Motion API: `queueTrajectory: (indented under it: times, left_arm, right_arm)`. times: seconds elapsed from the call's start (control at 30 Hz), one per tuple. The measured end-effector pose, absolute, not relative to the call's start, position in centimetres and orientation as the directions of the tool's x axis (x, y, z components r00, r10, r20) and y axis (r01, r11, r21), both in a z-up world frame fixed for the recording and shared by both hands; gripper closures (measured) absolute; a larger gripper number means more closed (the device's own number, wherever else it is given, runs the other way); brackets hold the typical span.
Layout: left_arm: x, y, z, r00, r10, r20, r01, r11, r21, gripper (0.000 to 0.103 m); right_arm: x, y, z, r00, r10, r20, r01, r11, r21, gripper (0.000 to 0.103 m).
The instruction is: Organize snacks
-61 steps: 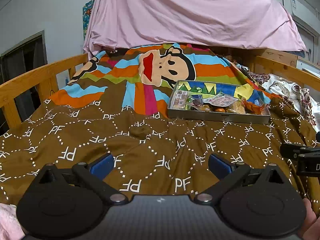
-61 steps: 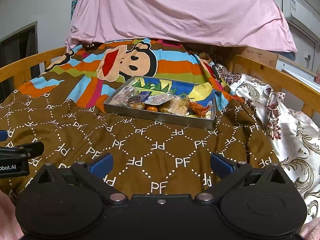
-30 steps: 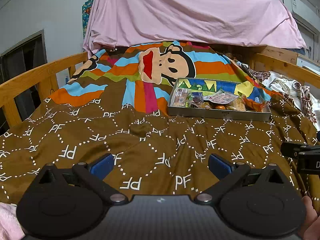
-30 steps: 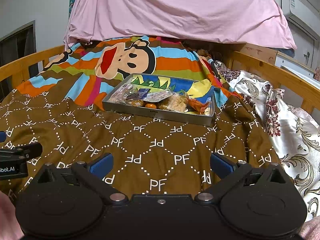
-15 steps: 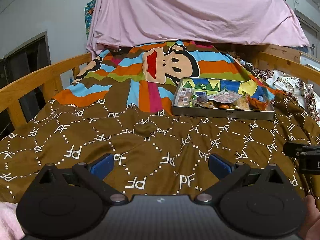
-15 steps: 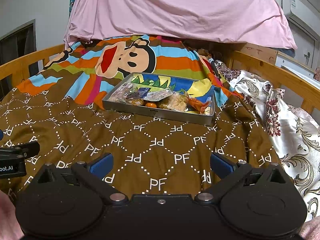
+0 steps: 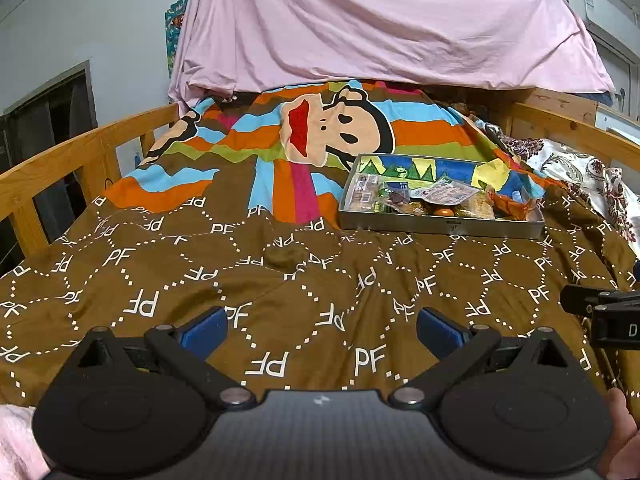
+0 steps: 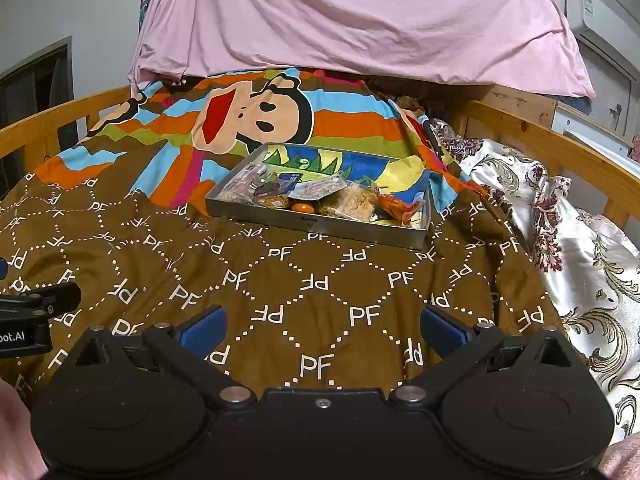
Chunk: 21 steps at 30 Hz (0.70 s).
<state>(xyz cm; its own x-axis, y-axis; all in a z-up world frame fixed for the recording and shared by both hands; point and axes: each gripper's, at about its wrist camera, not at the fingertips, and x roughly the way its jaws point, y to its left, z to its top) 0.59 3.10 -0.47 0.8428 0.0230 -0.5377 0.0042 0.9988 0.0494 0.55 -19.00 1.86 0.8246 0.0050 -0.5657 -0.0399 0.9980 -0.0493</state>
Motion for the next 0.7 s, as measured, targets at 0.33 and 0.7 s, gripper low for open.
queueTrajectory:
  times: [0.33,0.7]
  left_arm:
    - [0.59,3.13,-0.35,0.840,0.021,-0.542,0.007,0.999,0.050,0.000]
    - [0.85,3.31,-0.49,0.834,0.014,-0.552,0.013,0.999,0.044,0.000]
  right_arm:
    - [0.57,-18.97,1.88,0.824,0.004,-0.567,-0.040,0.998,-0.050,0.001]
    - [0.42,-18.95,1.64,0.822,0.004,-0.569,-0.042,0.998,-0.053,0.001]
